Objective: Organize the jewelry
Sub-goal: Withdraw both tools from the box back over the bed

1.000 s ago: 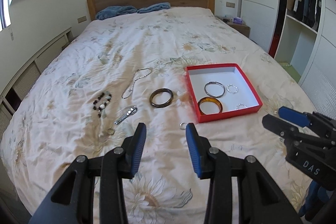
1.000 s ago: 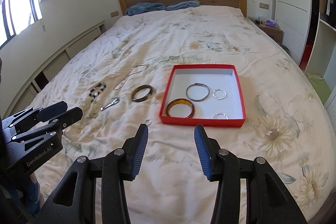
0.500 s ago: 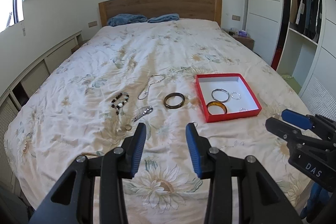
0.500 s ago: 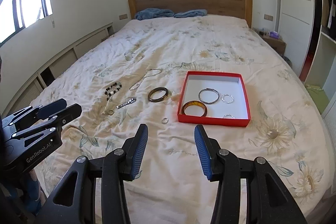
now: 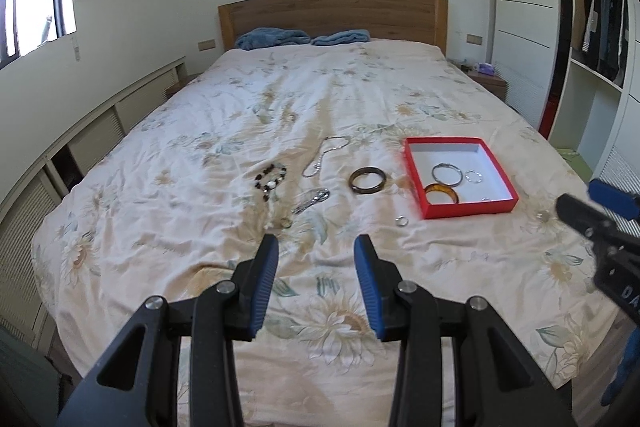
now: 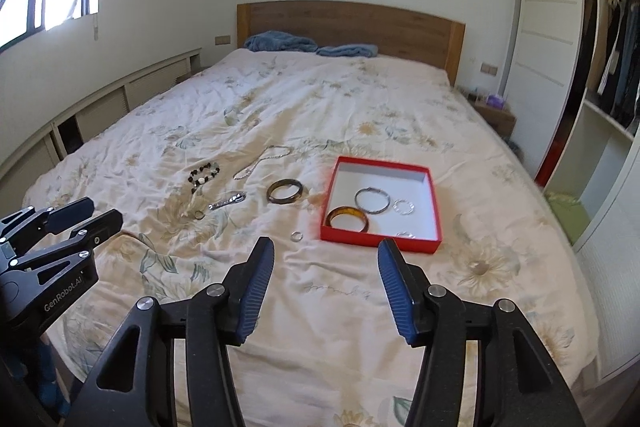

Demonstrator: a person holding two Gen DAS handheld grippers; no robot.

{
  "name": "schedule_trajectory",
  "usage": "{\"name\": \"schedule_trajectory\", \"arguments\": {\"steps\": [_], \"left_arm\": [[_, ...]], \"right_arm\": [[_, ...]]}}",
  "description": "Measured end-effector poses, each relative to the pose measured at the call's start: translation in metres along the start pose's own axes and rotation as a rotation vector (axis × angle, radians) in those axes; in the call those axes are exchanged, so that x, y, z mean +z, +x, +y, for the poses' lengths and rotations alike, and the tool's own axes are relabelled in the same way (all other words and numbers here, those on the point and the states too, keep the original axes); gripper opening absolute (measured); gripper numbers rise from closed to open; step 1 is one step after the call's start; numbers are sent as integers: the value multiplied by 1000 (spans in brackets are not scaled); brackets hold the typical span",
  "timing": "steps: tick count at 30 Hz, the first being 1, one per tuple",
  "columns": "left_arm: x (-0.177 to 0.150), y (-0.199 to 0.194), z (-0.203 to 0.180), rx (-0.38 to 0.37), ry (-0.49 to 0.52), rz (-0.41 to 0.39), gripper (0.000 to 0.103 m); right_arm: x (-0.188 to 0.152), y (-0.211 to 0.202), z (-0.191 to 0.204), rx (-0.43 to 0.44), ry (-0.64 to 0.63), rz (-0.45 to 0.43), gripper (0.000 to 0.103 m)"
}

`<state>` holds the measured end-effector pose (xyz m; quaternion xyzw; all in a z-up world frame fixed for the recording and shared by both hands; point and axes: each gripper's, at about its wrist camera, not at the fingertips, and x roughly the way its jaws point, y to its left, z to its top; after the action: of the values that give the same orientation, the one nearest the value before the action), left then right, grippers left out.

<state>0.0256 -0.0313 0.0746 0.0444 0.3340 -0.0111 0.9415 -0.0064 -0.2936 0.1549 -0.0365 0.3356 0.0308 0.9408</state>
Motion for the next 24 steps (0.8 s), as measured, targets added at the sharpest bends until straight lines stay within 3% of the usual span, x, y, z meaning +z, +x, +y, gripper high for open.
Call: {"name": "schedule_trajectory", "arguments": {"steps": [11, 24], "left_arm": [[-4, -1, 5, -1, -18, -17, 37], [0, 24, 15, -19, -47, -9, 37]], "right_arm": [[0, -13, 6, -52, -64, -46, 56], [6, 14, 19, -80, -126, -18, 57]]}}
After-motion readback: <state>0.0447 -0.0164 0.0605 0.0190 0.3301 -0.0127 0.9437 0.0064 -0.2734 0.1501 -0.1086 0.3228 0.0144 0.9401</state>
